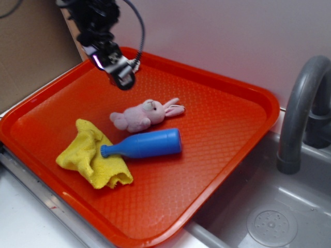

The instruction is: Grab the pink bunny.

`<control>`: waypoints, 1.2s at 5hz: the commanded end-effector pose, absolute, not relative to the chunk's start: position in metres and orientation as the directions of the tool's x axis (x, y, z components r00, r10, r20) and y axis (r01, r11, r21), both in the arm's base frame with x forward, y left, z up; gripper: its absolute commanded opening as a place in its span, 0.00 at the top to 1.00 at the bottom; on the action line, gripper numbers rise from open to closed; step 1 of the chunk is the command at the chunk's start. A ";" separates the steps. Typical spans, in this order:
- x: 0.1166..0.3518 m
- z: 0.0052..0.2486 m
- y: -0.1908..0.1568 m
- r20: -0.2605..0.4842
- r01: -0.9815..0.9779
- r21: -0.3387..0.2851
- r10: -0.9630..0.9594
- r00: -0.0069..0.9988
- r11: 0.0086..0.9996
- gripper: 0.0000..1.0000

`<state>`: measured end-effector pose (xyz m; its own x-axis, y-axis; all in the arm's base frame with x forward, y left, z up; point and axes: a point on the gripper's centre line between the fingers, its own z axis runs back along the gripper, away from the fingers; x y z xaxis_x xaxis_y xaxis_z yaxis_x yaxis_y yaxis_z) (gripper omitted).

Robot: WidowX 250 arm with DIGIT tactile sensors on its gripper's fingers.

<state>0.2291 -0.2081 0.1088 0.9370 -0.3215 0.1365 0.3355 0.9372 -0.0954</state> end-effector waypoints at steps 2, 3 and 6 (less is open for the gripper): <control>0.237 0.073 -0.228 0.084 0.424 -0.071 -0.418 0.905 0.903 0.00; 0.237 0.059 -0.222 0.034 0.400 -0.075 -0.399 0.916 0.913 0.00; 0.234 0.069 -0.223 0.033 0.367 -0.053 -0.365 0.930 0.929 1.00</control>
<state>0.2353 -0.2145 0.0469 0.9325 -0.3590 -0.0383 0.3583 0.9333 -0.0251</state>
